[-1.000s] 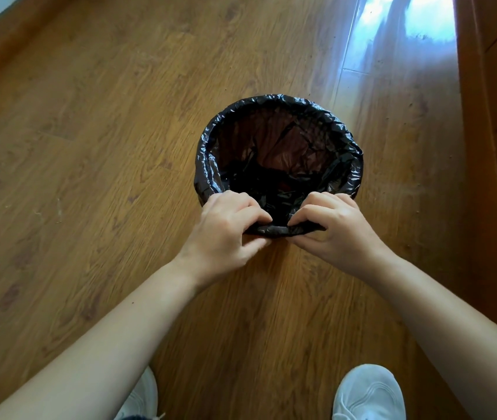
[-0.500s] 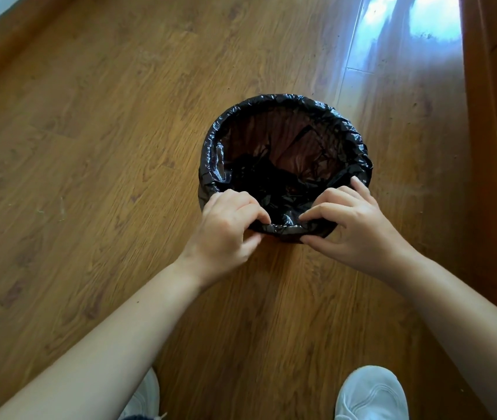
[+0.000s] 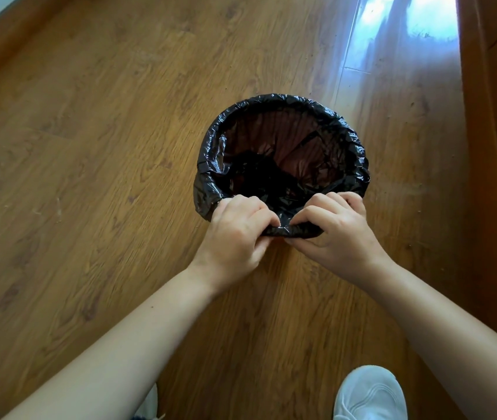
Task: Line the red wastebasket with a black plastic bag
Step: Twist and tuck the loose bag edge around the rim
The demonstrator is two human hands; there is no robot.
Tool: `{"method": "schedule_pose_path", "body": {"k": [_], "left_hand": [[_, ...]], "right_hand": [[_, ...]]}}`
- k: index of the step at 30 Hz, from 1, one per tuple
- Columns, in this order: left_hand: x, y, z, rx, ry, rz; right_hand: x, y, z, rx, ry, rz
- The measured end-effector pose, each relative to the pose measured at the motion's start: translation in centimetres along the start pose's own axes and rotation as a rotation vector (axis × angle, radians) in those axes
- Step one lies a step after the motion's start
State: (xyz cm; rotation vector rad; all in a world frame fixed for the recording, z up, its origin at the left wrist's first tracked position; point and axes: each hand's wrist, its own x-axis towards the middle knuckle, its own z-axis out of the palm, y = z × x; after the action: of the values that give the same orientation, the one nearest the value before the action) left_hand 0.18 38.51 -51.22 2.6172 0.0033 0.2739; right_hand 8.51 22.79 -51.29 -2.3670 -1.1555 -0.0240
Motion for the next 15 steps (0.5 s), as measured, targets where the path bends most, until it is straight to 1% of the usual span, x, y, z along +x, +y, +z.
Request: {"method": "schedule_pose_path", "body": {"k": [6,11,15], "left_hand": [[-0.1,-0.9,-0.5,0.006,0.035,-0.001],[0.0,-0.9,-0.4,0.012,0.021,-0.016],[-0.3,-0.7,-0.4,0.027,-0.001,0.01]], "right_hand": [[-0.3,0.6,-1.0,-0.01,-0.034,-0.015],[0.0,0.5,-0.1,-0.029,-0.016,0.027],[-0.1,0.3,0.0,-0.041,-0.018,0.027]]}}
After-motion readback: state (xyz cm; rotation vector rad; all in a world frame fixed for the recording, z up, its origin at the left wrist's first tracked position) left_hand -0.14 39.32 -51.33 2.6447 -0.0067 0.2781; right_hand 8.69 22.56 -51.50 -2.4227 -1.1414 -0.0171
